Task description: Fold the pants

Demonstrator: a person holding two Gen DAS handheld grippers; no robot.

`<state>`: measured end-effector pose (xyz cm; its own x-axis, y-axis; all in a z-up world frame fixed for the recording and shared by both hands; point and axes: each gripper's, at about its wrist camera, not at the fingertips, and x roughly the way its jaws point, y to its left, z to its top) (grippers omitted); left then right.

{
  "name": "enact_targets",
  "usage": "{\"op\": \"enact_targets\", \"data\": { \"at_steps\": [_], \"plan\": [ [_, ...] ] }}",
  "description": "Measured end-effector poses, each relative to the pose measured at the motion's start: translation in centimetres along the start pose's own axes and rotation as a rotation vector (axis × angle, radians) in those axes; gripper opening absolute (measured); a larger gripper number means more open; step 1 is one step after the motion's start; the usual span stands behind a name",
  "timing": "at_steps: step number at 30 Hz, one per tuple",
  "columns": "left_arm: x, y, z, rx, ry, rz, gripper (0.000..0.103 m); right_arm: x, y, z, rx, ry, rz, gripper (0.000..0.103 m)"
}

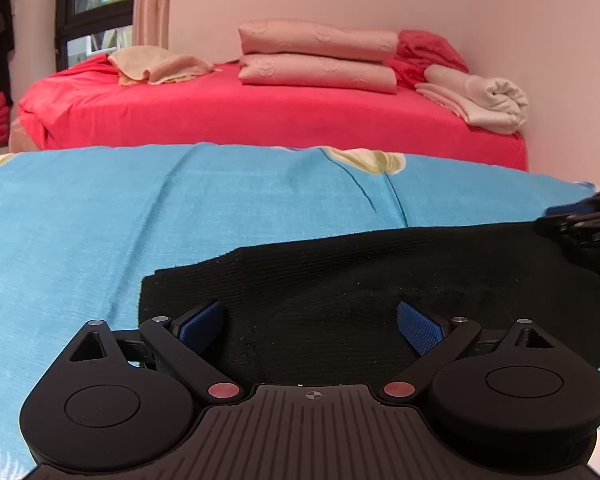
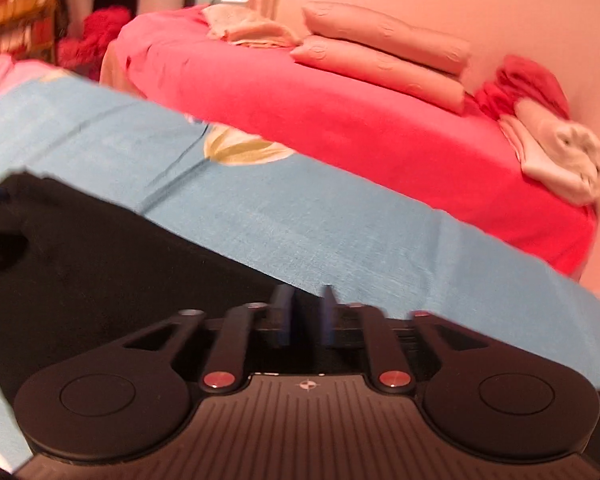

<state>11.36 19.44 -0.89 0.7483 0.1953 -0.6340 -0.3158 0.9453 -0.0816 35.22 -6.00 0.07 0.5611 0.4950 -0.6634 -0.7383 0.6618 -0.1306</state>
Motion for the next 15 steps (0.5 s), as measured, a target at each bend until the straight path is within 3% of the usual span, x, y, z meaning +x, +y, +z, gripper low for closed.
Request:
{"op": "enact_targets", "data": {
  "at_steps": [2,5,8,11,13,15],
  "plan": [
    [-0.8,0.0,0.5,-0.002,-0.022,-0.003,0.103,-2.1,-1.1,-0.2,0.063,-0.041,-0.018,0.051],
    [-2.3,-0.6,1.7,0.010,-0.057,-0.030,0.103,-5.3,-3.8,-1.6,0.188,-0.076,-0.052,0.056],
    [-2.4,-2.2,3.1,0.055,-0.053,-0.084,0.103,-8.2,-7.5,-3.8,0.421,-0.093,-0.058,0.056],
    [-1.3,-4.4,4.4,0.099,-0.040,-0.144,0.103,-11.8,-9.3,-6.9,0.585,-0.173,0.098,0.059],
    [0.5,-5.3,5.0,0.079,-0.002,-0.205,0.103,-13.4,-8.1,-8.2,0.534,-0.175,0.228,0.069],
    [3.2,-5.8,5.0,0.039,0.071,-0.282,0.103,-13.8,-5.5,-9.1,0.445,-0.135,0.387,0.071]
  ]
}}
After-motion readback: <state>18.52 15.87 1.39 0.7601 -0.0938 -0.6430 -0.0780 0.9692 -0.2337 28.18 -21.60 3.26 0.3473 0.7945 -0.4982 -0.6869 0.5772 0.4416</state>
